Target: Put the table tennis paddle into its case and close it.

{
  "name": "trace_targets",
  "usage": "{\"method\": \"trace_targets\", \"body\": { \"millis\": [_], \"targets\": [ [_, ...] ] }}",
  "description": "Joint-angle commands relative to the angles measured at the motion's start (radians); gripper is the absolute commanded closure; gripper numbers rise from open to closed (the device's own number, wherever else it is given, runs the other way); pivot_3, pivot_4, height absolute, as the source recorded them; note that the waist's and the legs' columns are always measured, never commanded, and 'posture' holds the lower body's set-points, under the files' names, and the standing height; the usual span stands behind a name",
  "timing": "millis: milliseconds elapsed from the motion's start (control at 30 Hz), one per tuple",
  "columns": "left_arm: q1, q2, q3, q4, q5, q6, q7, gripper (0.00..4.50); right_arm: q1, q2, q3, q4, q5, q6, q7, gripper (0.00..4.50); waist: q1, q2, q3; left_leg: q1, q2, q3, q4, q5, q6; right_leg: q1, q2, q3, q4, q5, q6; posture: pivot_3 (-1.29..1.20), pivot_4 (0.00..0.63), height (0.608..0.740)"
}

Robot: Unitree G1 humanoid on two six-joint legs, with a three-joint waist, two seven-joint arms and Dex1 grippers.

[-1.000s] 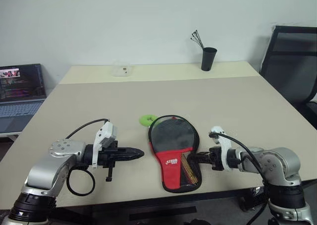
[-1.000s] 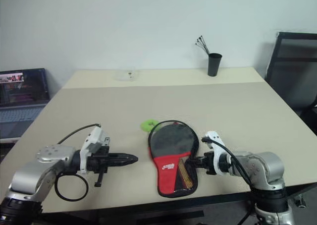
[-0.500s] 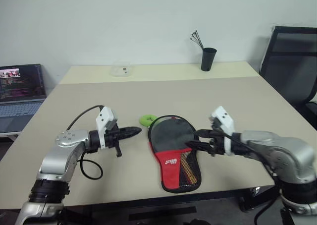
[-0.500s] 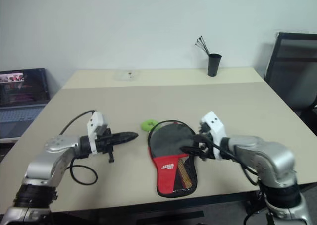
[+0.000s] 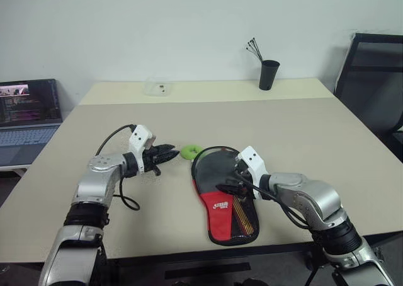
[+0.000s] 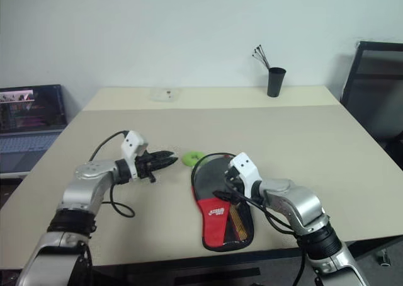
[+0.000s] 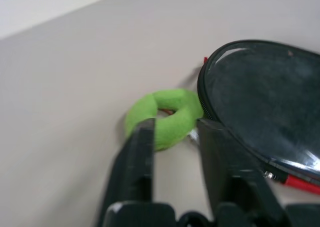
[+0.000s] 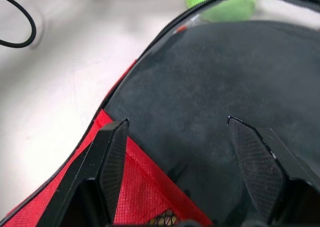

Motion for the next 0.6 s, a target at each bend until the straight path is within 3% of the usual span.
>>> {"method": "trace_targets", "body": {
  "millis": [33, 200, 600],
  "targets": [
    [-0.085, -0.01, 0.001, 0.109, 0.021, -0.036, -0.01, 1.72, 0.004, 0.014, -0.016, -0.036, -0.007, -0.016, -0.006, 1.06, 0.0, 0.0, 0.0, 0.0, 0.0, 0.0, 0.0, 0.0, 0.0, 0.0, 0.001, 0.0, 0.0, 0.0, 0.0, 0.0, 0.15, 0.74],
    [-0.185, -0.062, -0.016, 0.297, 0.074, -0.096, 0.01, 0.04, 0.015, 0.026, -0.019, -0.044, -0.015, -0.006, -0.013, 1.06, -0.002, 0.0, 0.0, 0.0, 0.0, 0.0, 0.0, 0.0, 0.0, 0.0, 0.003, 0.0, 0.001, 0.0, 0.0, 0.0, 0.15, 0.74],
    [-0.313, -0.144, -0.035, 0.607, 0.203, -0.158, 0.163, 0.04, 0.023, 0.034, -0.029, -0.05, -0.02, 0.0, -0.033, 1.06, -0.003, 0.0, 0.0, 0.0, 0.0, 0.001, 0.0, 0.0, 0.0, 0.0, 0.003, 0.0, 0.001, 0.0, 0.0, 0.0, 0.15, 0.74]
  ]
}}
